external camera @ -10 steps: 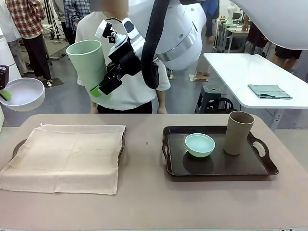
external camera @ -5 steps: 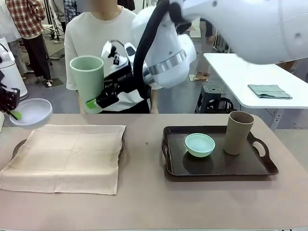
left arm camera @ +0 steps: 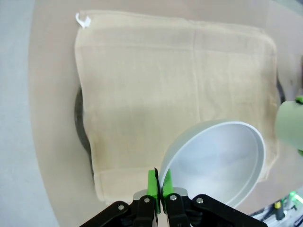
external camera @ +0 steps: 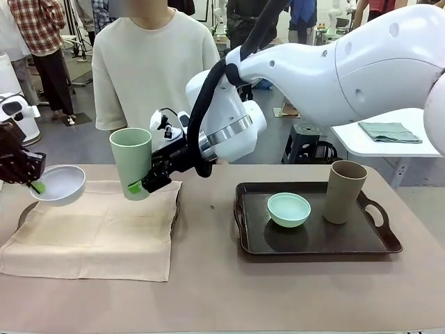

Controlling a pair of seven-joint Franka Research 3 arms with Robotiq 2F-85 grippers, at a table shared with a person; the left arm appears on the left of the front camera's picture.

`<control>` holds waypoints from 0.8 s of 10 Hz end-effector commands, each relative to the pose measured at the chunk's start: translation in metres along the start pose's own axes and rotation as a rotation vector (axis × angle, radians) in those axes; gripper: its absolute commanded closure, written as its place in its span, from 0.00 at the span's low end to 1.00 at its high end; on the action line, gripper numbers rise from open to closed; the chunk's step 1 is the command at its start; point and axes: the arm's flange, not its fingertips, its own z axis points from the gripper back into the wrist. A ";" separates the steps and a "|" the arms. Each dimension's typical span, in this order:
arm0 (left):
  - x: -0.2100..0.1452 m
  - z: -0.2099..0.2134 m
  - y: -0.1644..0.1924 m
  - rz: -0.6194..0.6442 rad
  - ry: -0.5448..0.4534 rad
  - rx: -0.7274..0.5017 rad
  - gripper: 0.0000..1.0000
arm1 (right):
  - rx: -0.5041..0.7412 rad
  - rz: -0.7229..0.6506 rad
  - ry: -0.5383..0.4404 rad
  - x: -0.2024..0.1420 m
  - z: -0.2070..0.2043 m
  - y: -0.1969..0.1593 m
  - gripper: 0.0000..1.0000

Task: Set up a tray with a mat and arrange the tableware.
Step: Place the Picnic Bowl and Reusable plastic cup back onto the Handle tray in front of the human's position.

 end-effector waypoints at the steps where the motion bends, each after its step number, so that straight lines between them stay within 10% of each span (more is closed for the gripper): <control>1: 0.003 -0.009 -0.002 0.015 0.033 -0.011 0.96 | 0.019 -0.024 0.048 0.010 0.000 -0.002 0.20; 8: 0.018 -0.037 0.011 -0.024 -0.044 -0.018 0.96 | 0.025 -0.016 -0.029 -0.026 -0.018 -0.011 0.19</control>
